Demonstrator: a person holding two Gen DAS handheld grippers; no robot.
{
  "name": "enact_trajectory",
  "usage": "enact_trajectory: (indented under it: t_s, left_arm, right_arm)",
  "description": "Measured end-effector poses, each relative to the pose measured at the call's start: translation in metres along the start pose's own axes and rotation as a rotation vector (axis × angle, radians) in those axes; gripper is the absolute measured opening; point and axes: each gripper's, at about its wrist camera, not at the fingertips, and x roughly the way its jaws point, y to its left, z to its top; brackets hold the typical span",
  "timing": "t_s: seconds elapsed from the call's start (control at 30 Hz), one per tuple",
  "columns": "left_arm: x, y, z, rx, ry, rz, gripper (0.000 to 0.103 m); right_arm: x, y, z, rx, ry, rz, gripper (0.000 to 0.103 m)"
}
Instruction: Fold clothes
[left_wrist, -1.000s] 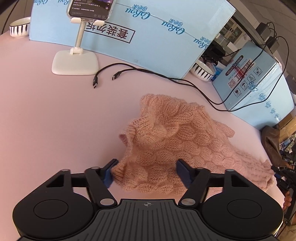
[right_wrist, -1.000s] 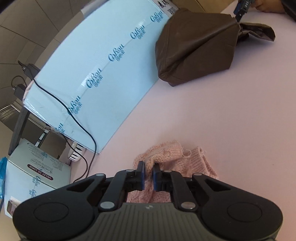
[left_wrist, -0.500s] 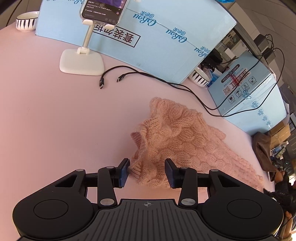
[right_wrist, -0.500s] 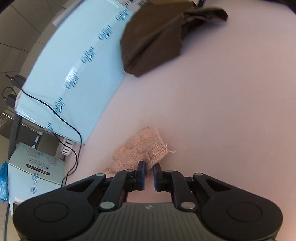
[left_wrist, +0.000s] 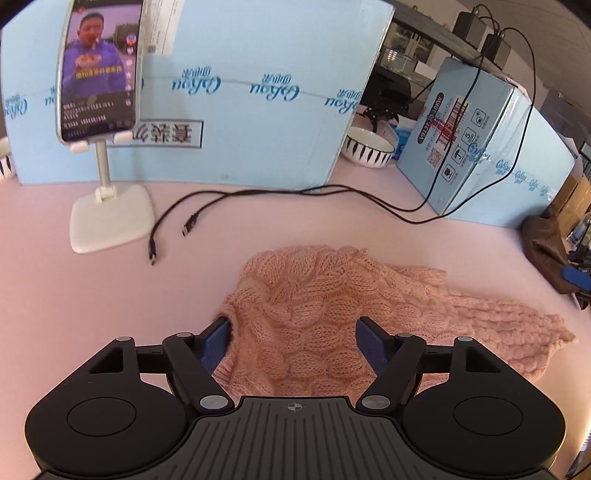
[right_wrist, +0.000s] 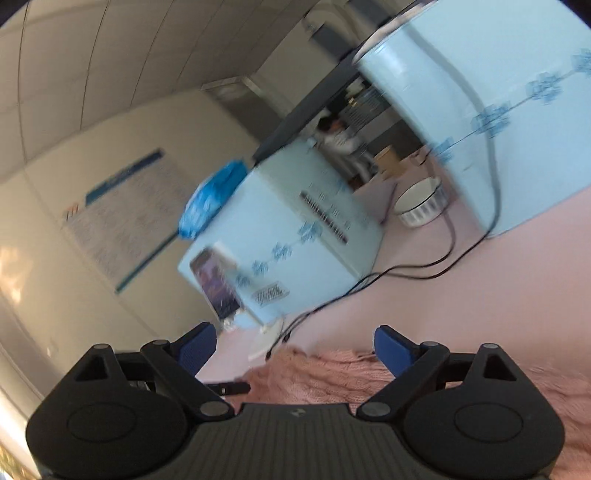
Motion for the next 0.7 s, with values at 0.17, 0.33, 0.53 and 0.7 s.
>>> enact_trajectory:
  t_s: [0.17, 0.33, 0.53, 0.7]
  left_arm:
    - [0.008, 0.024, -0.023, -0.005, 0.04, 0.013, 0.074]
    - [-0.011, 0.037, -0.036, -0.017, 0.03, -0.031, 0.074]
    - [-0.036, 0.038, -0.015, -0.018, -0.119, -0.071, 0.074]
    - [-0.024, 0.012, 0.003, 0.153, -0.212, -0.142, 0.075]
  right_arm:
    - [0.074, 0.011, -0.004, -0.197, 0.116, -0.167, 0.093]
    - [0.107, 0.014, -0.03, -0.234, 0.303, -0.152, 0.069]
    - [0.101, 0.03, -0.047, -0.353, 0.316, -0.113, 0.021]
    - [0.076, 0.058, -0.065, -0.531, 0.337, -0.01, 0.021]
